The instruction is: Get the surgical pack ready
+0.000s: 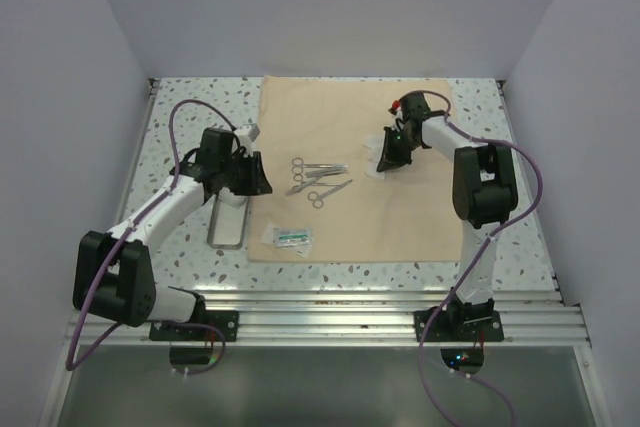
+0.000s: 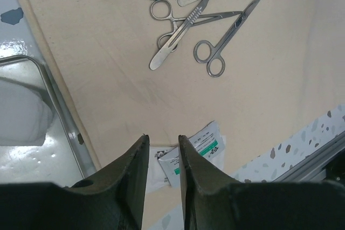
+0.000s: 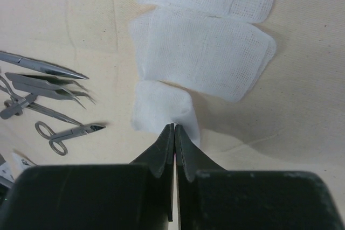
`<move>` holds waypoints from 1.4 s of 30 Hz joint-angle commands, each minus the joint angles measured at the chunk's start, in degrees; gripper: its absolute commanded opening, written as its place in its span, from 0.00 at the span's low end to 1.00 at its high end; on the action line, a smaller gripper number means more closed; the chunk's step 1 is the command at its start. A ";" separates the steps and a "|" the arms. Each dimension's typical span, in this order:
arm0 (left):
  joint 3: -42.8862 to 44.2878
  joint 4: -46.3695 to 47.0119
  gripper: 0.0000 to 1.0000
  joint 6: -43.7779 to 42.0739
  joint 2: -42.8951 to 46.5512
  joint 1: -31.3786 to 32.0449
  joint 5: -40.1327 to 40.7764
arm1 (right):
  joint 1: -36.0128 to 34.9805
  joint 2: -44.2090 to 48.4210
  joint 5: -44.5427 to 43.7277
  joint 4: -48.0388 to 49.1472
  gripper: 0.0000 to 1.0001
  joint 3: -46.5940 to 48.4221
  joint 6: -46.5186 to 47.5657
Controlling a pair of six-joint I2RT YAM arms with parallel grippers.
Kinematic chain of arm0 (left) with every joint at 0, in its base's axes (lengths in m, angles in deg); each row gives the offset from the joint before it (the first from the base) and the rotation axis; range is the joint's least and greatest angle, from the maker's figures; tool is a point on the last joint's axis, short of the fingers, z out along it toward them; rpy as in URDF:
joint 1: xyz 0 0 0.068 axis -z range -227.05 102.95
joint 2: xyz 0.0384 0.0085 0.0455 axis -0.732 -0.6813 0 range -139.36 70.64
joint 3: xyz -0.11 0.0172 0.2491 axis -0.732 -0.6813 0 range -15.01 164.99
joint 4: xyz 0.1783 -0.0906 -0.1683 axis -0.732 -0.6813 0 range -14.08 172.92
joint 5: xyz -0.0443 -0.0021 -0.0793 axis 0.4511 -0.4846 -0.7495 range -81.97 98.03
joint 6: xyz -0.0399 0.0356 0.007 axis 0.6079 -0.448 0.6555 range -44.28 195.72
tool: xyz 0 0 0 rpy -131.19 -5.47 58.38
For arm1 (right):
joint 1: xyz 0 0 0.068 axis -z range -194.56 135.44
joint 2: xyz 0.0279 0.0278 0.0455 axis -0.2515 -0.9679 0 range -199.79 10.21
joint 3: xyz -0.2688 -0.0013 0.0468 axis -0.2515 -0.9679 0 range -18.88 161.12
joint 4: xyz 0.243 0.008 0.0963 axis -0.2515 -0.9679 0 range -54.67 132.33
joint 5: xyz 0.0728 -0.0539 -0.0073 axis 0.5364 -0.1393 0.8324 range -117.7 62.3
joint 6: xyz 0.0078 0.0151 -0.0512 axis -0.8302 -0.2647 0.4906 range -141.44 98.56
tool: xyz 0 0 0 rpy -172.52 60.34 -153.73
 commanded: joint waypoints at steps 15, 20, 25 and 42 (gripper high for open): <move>0.99 3.75 0.27 0.20 -0.41 0.40 -3.61 | -0.24 2.52 -3.16 -9.30 0.23 10.89 -0.40; 0.91 3.58 0.28 0.11 -0.67 0.40 -4.14 | -0.16 1.37 -7.03 -10.28 0.41 9.40 2.68; 0.91 3.31 0.28 -0.33 -0.93 0.31 -4.23 | -0.24 -0.21 -7.21 -8.70 0.45 7.91 3.39; 0.12 2.96 0.29 -1.03 -0.58 0.22 -4.93 | -0.24 -3.90 -7.04 -6.33 0.41 5.98 4.00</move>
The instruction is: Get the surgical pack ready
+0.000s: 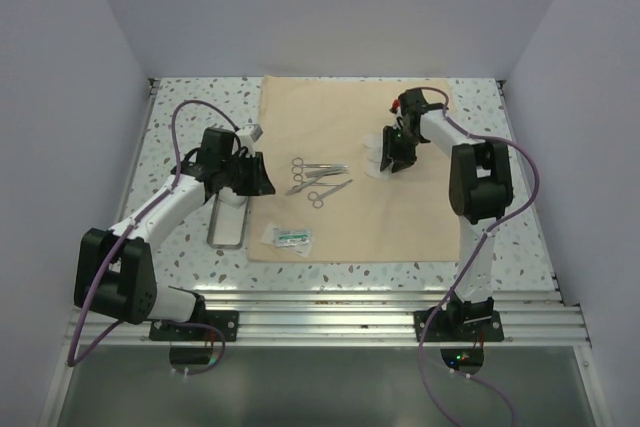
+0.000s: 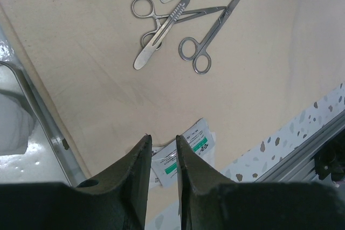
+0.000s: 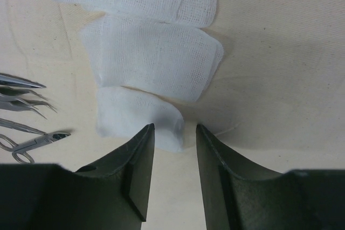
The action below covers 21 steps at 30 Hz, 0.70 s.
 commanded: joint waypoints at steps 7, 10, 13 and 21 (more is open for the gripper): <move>-0.21 2.50 0.29 -0.64 0.18 0.22 -1.19 | -0.77 -0.67 -0.20 1.26 0.22 -0.10 0.79; -0.39 2.68 0.29 -0.46 0.18 0.22 -1.19 | -1.03 -0.67 -0.19 0.47 0.07 0.69 0.70; -0.48 2.77 0.32 -0.29 0.18 0.05 -1.02 | -2.09 0.55 -0.11 -0.50 0.00 1.48 0.79; -1.09 3.47 0.50 0.06 0.53 -0.13 -1.28 | -5.78 3.29 2.44 -2.43 0.00 7.18 -0.61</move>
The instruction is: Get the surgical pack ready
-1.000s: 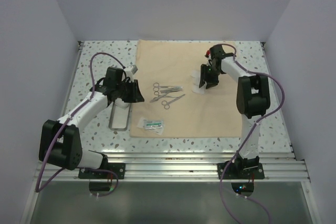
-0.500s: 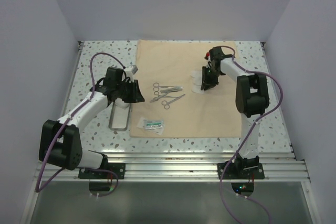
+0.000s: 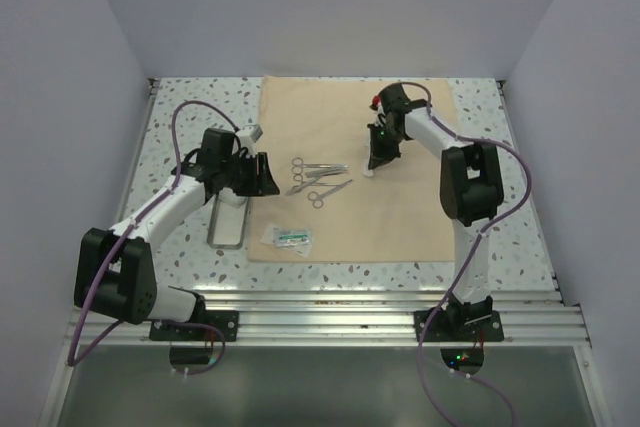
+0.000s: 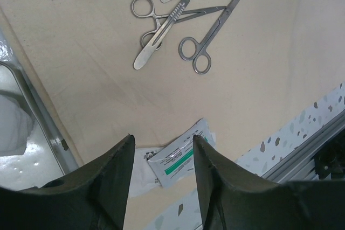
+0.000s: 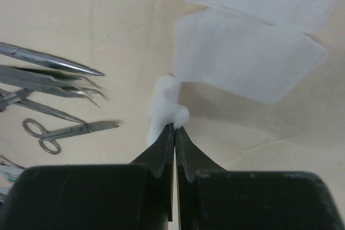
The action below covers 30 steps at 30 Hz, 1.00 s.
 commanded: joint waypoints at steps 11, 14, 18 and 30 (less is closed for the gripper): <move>-1.09 2.73 0.56 -0.51 1.06 -0.17 -0.84 | -0.73 0.37 0.53 -5.56 0.00 14.43 2.13; -1.18 2.73 0.56 -0.51 0.89 -0.17 -1.02 | -0.38 -0.42 1.15 -4.77 0.00 15.93 2.40; -1.27 2.64 0.56 -0.68 0.62 -0.17 -1.19 | 0.41 -3.06 1.59 -6.00 0.00 19.09 2.75; -1.01 3.08 0.62 -1.56 -0.17 -0.35 -1.72 | 4.54 -3.50 4.31 -6.27 0.00 16.20 4.33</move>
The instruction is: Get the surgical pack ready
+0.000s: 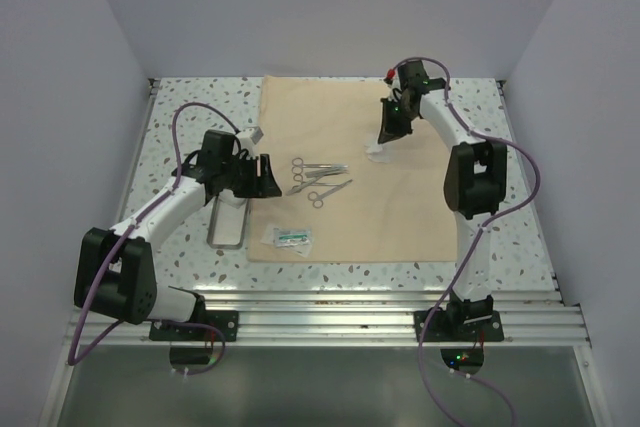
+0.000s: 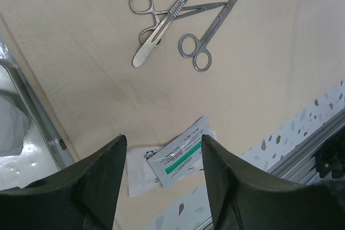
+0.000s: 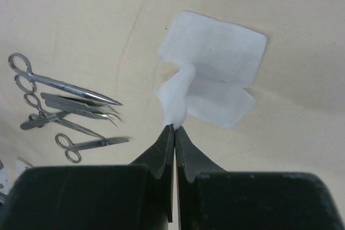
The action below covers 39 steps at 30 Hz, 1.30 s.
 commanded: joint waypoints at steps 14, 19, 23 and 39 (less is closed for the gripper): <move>0.48 1.48 0.65 -2.46 -0.96 -0.50 -0.58 | 1.40 -1.22 5.29 -0.61 0.00 -0.15 2.00; 0.57 1.74 0.65 -2.46 -1.05 -0.50 -0.75 | 1.14 1.32 6.70 -1.39 0.00 1.17 1.38; 0.48 2.00 0.65 -2.37 -1.49 -0.59 -0.93 | 1.05 3.26 8.89 -2.18 0.00 1.17 0.68; 1.01 2.62 0.65 -2.37 -2.45 -0.68 -1.81 | 0.61 -1.04 9.77 -3.59 0.00 5.64 1.99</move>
